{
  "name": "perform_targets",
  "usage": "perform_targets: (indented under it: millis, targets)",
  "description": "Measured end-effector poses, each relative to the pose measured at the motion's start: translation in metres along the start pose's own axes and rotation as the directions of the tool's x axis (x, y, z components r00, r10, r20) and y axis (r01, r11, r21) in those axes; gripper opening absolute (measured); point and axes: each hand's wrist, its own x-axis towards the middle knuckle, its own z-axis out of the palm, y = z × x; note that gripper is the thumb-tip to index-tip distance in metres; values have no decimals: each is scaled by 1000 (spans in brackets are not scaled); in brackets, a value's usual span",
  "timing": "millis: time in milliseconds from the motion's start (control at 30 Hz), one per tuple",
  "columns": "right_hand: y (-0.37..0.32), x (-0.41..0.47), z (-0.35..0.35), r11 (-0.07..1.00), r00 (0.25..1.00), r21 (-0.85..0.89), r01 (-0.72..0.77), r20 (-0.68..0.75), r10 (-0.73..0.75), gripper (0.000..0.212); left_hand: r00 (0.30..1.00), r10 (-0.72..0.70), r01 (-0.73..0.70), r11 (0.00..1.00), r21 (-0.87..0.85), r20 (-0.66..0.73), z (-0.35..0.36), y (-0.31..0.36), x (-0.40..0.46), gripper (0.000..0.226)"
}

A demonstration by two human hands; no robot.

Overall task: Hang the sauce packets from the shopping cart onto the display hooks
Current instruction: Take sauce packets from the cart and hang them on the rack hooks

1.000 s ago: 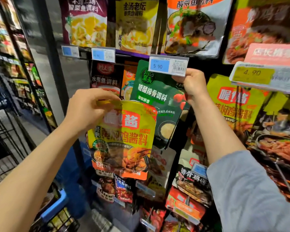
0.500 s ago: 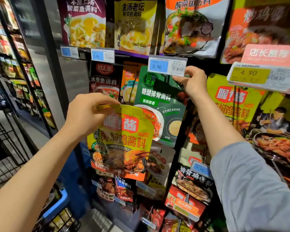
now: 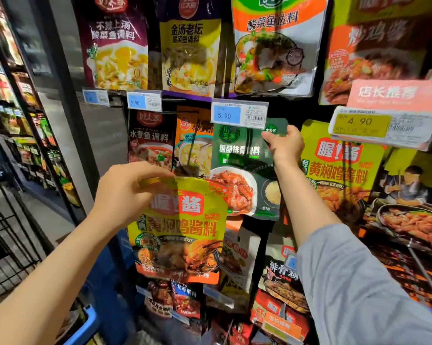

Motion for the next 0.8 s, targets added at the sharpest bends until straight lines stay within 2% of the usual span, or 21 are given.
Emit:
perform_targets:
  millis: [100, 200, 300, 367, 433, 467, 500, 533, 567, 600, 633, 700, 767, 800]
  targets:
    - [4, 0, 2, 999, 999, -13, 50, -19, -51, 28, 1000, -27, 27, 1000, 11, -6, 0, -5, -2, 33]
    - [7, -5, 5, 994, 993, 23, 105, -64, -103, 43, 1000, -22, 22, 999, 30, 3, 0, -3, -2, 28]
    - [16, -19, 1, 978, 985, 156, 139, -121, -121, 37, 1000, -15, 15, 999, 36, 4, 0, -2, -3, 25]
    - [29, -39, -3, 947, 935, -79, 310, -155, -319, 51, 1000, -19, 19, 999, 34, 0, 0, -5, -3, 24]
    - [45, -61, -3, 816, 848, -340, 468, -87, -523, 61, 1000, -21, 21, 999, 26, 2, 1, -9, -4, 23]
    - [49, -73, 1, 730, 799, -401, 553, 9, -601, 58, 1000, -25, 25, 999, 26, 7, 1, -12, -5, 22]
    - [50, -82, 5, 608, 718, -428, 669, 161, -677, 53, 999, -31, 30, 999, 31, 12, 2, -15, -6, 23]
    - [51, -86, 12, 450, 603, -429, 783, 347, -718, 49, 999, -40, 40, 998, 40, 15, 2, -18, -6, 27]
    - [51, -85, 18, 306, 497, -412, 858, 523, -692, 48, 999, -51, 51, 997, 49, 15, 1, -20, -7, 31]
    - [51, -81, 22, 216, 448, -406, 888, 657, -606, 50, 998, -61, 60, 996, 58, 15, 1, -21, -7, 33]
    - [52, -73, 24, 183, 469, -438, 880, 739, -485, 53, 998, -61, 60, 996, 66, 15, -1, -22, -8, 32]
    - [56, -50, 27, 122, 556, -547, 828, 773, -307, 51, 999, -51, 50, 996, 77, 12, -5, -21, -9, 30]
    - [60, -32, 26, 2, 587, -603, 798, 776, -231, 43, 999, -42, 40, 997, 68, 19, -9, -20, -10, 25]
    - [61, -26, 25, -24, 589, -607, 794, 779, -214, 42, 999, -43, 41, 997, 60, 26, -12, -19, -9, 27]
